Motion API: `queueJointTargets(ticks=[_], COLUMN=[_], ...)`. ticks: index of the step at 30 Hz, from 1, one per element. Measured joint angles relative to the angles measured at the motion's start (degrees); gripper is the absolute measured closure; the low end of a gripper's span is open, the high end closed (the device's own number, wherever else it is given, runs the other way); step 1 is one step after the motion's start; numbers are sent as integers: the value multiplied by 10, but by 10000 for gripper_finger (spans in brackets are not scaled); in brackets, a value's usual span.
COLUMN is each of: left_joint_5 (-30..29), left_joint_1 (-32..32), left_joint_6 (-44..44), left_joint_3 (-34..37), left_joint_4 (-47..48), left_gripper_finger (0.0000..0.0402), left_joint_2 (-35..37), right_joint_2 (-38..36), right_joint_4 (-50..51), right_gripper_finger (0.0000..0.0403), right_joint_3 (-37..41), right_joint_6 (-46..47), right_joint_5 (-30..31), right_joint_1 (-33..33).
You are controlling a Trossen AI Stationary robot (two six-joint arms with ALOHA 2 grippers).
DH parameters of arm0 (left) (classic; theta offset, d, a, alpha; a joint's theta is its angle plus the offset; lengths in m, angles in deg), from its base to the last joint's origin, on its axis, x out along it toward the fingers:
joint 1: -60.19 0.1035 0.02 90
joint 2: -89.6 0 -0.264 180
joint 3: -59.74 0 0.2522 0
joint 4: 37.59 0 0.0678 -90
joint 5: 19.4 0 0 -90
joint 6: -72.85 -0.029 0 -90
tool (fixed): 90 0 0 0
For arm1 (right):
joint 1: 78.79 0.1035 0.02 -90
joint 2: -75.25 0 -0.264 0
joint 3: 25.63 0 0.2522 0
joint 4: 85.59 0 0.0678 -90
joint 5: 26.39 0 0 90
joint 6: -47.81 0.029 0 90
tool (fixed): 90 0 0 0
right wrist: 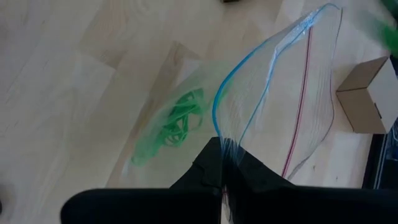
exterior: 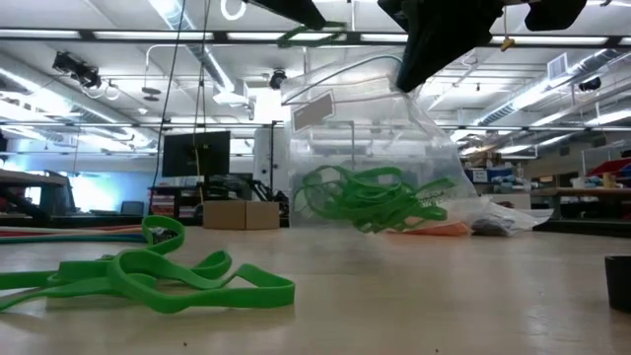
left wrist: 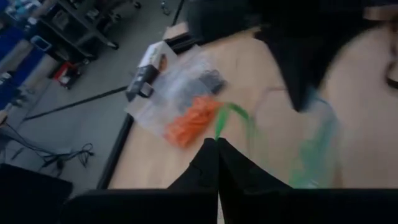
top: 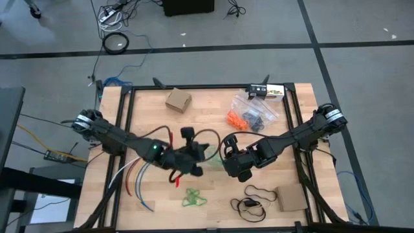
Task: Sort rubber bands
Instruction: Put the green rubber band into the transparent zip bag
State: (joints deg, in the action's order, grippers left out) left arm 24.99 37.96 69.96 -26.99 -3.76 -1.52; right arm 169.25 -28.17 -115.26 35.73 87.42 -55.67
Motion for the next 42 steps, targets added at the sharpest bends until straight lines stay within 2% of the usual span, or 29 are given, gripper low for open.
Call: queueJointTargets(ticks=[3,9,20,26,30,34,38,42], left_joint_5=[8,72,144,149,149,149,143,107], left_joint_1=[21,52,45,29,11,2,2,2], left_joint_6=[-30,-44,-40,-24,-38,-40,-3,20], left_joint_3=[0,-2,-1,-1,-1,-1,-1,-1], left_joint_4=[-20,-31,-43,-74,-106,-97,-71,-37], left_gripper_finger=[401,401,398,380,358,323,274,218], left_joint_2=[0,-24,-83,-86,-82,-82,-82,-79], right_joint_2=[0,0,0,0,0,0,0,0], right_joint_4=[0,1,1,2,2,2,2,5], right_gripper_finger=[403,403,403,403,403,403,403,403], right_joint_3=[0,0,0,0,0,0,0,0], right_joint_6=[2,0,0,0,0,0,0,1], right_joint_5=[0,0,0,0,0,0,0,0], right_joint_1=[0,-1,-1,-1,-5,-8,-8,-8])
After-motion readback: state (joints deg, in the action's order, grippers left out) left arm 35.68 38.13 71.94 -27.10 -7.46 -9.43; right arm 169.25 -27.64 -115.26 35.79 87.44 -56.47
